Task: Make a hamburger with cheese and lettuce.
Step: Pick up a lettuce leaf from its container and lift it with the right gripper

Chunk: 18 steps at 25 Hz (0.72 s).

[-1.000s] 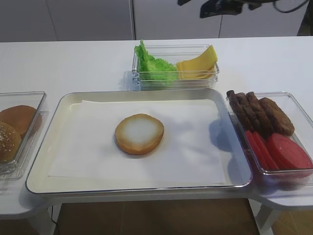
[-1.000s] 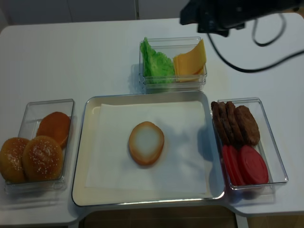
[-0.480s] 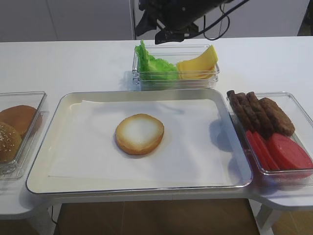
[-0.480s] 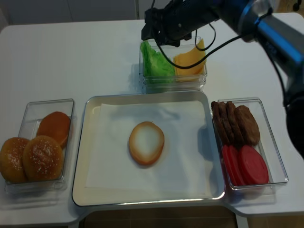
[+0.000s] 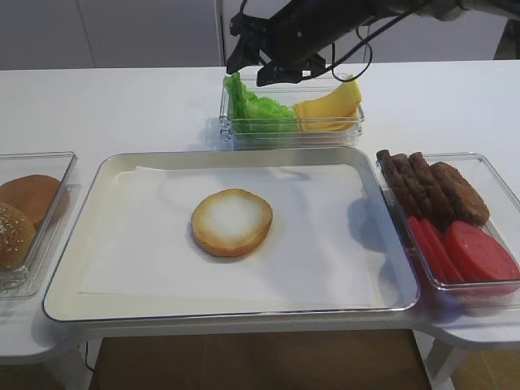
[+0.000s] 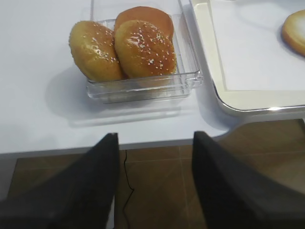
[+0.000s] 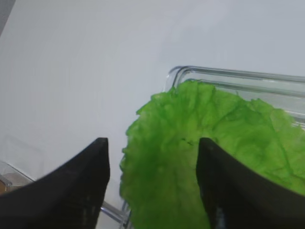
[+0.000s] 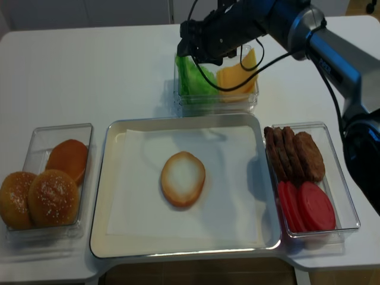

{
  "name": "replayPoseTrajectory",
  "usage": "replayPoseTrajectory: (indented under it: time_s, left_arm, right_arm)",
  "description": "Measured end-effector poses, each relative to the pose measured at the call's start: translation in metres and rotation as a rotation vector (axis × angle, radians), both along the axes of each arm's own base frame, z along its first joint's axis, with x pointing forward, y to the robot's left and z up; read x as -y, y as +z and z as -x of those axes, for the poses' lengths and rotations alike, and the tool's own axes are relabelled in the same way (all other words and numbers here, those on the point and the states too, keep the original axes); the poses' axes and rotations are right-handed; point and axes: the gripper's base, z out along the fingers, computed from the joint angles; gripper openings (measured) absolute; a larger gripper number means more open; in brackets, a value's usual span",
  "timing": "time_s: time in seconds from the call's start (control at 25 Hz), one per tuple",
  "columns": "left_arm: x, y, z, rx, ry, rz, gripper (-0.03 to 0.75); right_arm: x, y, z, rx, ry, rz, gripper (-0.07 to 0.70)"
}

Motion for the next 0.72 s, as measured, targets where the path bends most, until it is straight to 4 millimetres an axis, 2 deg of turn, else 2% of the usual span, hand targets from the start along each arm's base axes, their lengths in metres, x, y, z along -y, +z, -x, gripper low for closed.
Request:
replayPoseTrajectory:
  time_s: [0.2,0.36,0.72]
  left_arm:
    - [0.0000,0.0000,0.0000,0.000,0.000,0.000,0.369]
    - [0.0000,0.0000,0.0000,0.000,0.000,0.000,0.369]
    - [0.0000,0.0000,0.0000,0.000,0.000,0.000,0.369]
  right_arm:
    - [-0.0005,-0.0076,-0.0022,-0.010,-0.002,0.005,0.428]
    - [-0.0005,-0.0085,-0.0025,-0.009,-0.002,0.006,0.384]
    - [-0.0006,-0.0084,-0.0025,-0.008,-0.001,0.005,0.133]
